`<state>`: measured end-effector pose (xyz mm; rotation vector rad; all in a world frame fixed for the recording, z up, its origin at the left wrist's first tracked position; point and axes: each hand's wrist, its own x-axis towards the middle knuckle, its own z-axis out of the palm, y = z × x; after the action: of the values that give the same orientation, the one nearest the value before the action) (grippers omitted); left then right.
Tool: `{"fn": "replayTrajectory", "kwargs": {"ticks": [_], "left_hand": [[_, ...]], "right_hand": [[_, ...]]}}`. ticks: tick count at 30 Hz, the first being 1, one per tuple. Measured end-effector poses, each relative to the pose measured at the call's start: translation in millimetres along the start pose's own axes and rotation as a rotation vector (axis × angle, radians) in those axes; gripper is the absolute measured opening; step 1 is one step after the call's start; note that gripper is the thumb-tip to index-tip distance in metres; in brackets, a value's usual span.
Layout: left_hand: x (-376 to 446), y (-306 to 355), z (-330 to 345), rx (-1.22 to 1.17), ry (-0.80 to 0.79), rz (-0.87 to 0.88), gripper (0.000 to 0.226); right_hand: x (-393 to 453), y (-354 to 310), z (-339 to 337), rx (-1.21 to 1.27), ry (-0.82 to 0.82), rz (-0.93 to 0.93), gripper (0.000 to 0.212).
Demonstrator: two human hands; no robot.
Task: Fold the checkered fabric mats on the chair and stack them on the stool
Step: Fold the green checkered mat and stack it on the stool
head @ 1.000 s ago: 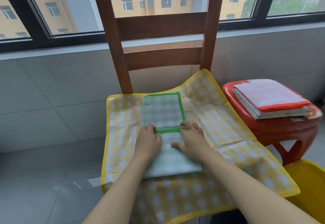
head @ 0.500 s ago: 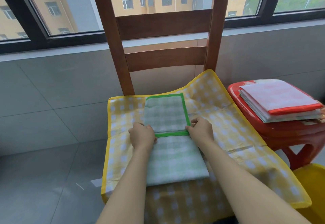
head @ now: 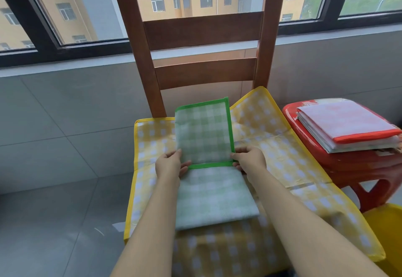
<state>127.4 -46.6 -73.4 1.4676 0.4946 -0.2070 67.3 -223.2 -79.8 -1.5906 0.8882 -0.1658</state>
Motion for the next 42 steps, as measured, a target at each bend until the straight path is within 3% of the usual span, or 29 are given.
{"fn": "replayTrajectory", "kwargs": {"ticks": [8, 14, 20, 28, 32, 35, 39, 42], "left_hand": [[-11.7, 14.8, -19.4, -0.224, -0.254, -0.133, 0.034], [-10.5, 18.9, -31.1, -0.172, -0.346, -0.121, 0.038], [-17.9, 15.8, -42.9, 0.271, -0.473, 0.065, 0.013], [-22.8, 7.8, -48.2, 0.701, -0.518, 0.334, 0.040], [-24.0, 2.5, -43.2, 0.891, -0.480, 0.420, 0.048], [-28.3, -0.4, -39.6, 0.968, -0.434, 0.455, 0.057], [-32.7, -5.0, -36.7, 1.451, -0.295, 0.582, 0.059], [-43.4, -12.7, -26.7, 1.600, -0.241, 0.699, 0.054]], "right_hand": [[-10.3, -15.6, -17.5, 0.237, -0.209, 0.065, 0.024], [-12.4, -16.3, -18.8, 0.309, -0.240, 0.036, 0.030], [-14.2, -13.9, -16.8, 0.238, -0.306, -0.059, 0.010], [-9.0, -7.5, -25.4, -0.027, -0.426, -0.138, 0.031], [-15.2, -4.2, -13.3, -0.467, -0.353, -0.354, 0.039], [-18.7, -1.3, -9.1, -0.617, -0.324, -0.474, 0.044], [-25.1, 7.4, -3.4, -0.786, -0.329, -0.567, 0.048], [-33.0, 12.7, 1.1, -0.977, -0.328, -0.571, 0.054]]}}
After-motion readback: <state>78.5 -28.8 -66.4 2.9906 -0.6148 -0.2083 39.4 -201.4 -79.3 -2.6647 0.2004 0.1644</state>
